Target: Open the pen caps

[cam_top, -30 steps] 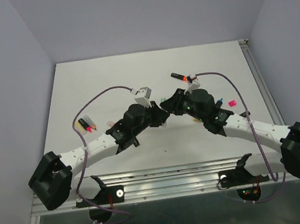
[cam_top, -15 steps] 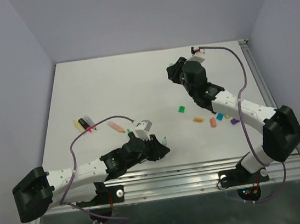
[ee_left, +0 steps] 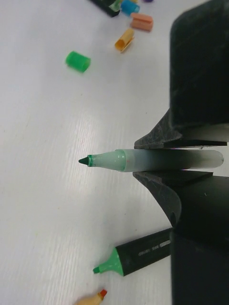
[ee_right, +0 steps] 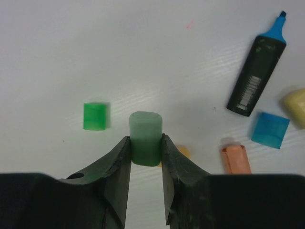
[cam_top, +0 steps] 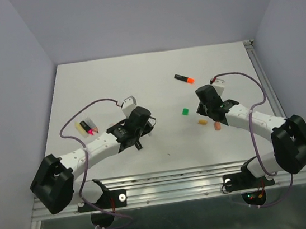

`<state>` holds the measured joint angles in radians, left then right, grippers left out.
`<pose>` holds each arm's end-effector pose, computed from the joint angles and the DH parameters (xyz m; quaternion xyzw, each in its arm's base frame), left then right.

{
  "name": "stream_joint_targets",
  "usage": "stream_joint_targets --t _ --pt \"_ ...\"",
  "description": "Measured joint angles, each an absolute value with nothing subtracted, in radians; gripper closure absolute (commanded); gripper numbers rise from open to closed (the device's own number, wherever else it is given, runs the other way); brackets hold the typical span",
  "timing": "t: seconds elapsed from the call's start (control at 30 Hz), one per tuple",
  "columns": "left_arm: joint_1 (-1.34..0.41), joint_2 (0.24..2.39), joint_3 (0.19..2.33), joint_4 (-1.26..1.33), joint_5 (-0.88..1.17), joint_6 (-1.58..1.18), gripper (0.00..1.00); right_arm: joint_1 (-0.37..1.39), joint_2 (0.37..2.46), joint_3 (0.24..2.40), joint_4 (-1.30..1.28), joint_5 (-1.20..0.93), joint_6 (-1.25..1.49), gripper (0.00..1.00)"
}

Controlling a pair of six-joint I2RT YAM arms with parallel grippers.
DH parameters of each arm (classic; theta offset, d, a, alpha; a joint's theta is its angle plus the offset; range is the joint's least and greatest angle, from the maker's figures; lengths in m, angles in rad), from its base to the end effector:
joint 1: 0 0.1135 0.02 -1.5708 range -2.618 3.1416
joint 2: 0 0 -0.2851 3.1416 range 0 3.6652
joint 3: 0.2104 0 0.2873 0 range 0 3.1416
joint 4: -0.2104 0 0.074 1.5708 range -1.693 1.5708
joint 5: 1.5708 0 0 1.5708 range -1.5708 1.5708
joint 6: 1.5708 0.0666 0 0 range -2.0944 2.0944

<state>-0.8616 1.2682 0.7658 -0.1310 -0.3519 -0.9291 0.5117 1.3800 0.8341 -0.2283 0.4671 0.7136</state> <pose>0.2260 -0.2281 0.2221 -0.1087 0.8752 -0.2495 0.4000 0.3047 0.1367 0.2055 0.1797 0.8831 0.0425 0.4314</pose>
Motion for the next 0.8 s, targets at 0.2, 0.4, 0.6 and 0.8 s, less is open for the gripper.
stream_joint_targets --t 0.2,0.4,0.6,0.8 --pt "-0.781 1.422 0.830 -0.197 -0.373 -0.898 0.89 0.505 1.385 0.730 -0.286 0.448 0.756 0.97" --pt "-0.770 1.499 0.856 -0.233 -0.384 -0.870 0.62 0.505 1.402 0.723 -0.307 0.464 0.790 0.91" --pt "-0.764 1.506 0.873 -0.243 -0.398 -0.849 0.34 0.505 1.399 0.723 -0.323 0.482 0.809 0.53" --pt "-0.759 1.505 0.879 -0.254 -0.401 -0.831 0.23 0.505 1.361 0.723 -0.386 0.494 0.818 0.29"
